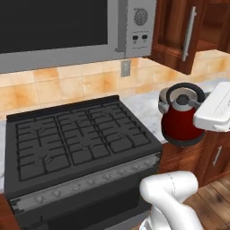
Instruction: Pick the kettle from the cabinet and place it on a stove burner. Then pick the pot from the counter and place it on another stove burner. Finally, turn both burners on.
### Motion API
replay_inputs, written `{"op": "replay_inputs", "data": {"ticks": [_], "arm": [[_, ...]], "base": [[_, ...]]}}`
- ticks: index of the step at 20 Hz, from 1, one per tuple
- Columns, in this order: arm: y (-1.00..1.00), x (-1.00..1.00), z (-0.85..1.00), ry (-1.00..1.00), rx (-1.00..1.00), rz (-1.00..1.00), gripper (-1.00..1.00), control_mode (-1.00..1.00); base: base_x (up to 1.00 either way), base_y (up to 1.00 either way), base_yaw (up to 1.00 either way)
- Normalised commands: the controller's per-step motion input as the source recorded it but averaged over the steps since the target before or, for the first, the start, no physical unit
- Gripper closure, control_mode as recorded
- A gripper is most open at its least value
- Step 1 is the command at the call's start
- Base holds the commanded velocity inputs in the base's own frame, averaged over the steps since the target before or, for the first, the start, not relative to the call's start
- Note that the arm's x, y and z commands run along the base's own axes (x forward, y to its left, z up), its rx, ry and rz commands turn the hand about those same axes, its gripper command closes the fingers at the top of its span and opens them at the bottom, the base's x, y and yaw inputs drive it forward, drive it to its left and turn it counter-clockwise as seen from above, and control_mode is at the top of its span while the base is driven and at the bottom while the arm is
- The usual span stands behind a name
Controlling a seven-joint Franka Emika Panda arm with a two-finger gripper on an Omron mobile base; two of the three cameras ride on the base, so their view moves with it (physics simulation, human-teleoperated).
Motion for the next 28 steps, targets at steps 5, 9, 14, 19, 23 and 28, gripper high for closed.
{"op": "replay_inputs", "data": {"ticks": [5,9,14,19,23,28], "arm": [[0.0,0.0,0.0,0.0,0.0,0.0,1.0,1.0],[0.0,0.0,0.0,0.0,0.0,0.0,1.0,1.0],[0.0,0.0,0.0,0.0,0.0,0.0,1.0,1.0],[0.0,0.0,0.0,0.0,0.0,0.0,1.0,1.0],[0.0,0.02,0.0,0.0,0.0,0.0,1.0,-1.0],[0.0,0.2,-0.13,-0.01,0.0,0.0,1.0,-1.0]], "base": [[0.31,0.42,-0.23],[0.29,0.44,-0.2],[0.24,0.62,-0.15],[0.33,0.46,-0.11],[0.05,0.01,0.0],[0.0,0.0,0.0]]}}
